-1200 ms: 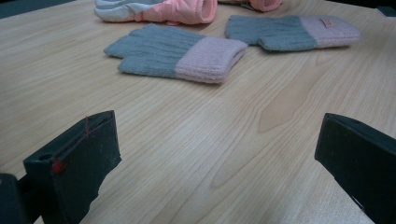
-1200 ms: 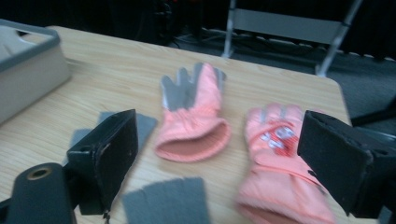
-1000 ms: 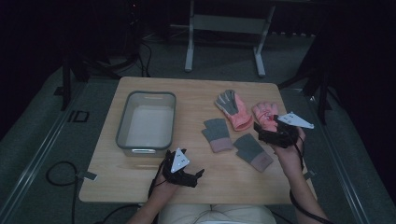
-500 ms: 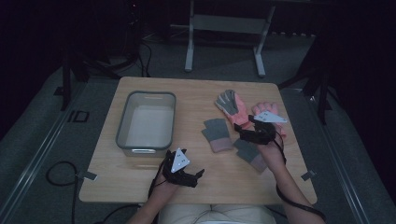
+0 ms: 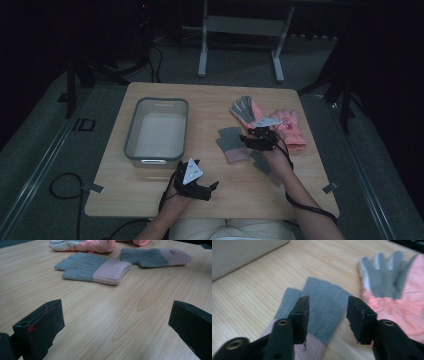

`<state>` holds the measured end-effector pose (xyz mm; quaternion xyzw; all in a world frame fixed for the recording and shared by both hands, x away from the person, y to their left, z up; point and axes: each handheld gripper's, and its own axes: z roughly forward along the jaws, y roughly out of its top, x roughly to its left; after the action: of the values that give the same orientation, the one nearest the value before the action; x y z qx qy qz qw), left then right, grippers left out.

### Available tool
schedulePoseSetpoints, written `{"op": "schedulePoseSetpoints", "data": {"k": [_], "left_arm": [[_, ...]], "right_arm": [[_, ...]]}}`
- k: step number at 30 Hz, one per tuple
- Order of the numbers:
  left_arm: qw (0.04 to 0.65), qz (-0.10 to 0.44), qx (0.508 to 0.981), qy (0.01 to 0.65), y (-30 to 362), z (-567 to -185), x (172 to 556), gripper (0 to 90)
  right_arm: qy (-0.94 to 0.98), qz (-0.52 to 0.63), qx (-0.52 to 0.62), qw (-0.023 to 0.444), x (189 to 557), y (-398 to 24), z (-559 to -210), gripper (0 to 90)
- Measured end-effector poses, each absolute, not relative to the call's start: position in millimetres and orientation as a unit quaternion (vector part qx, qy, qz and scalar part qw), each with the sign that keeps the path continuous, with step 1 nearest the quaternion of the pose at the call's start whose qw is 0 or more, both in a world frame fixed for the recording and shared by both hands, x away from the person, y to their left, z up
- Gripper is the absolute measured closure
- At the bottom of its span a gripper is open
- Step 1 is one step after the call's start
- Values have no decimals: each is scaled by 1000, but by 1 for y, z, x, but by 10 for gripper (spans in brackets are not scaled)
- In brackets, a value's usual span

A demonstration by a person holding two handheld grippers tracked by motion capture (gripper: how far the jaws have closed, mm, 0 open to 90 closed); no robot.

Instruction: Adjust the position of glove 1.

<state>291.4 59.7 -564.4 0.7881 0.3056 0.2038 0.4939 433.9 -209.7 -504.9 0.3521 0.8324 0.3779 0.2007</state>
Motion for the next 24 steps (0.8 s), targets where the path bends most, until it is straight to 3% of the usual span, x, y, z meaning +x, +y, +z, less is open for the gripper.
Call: {"op": "schedulePoseSetpoints", "data": {"k": [10,17,24], "left_arm": [[495,203,788,306,60,-564,291,0],[493,206,789,303,59,-564,291,0],[491,208,789,304,59,-564,291,0]], "right_arm": [[875,337,313,150,454,-190,-533,643],[877,327,328,130,466,-191,-546,620],[865,319,365,127,465,-186,-545,820]]}}
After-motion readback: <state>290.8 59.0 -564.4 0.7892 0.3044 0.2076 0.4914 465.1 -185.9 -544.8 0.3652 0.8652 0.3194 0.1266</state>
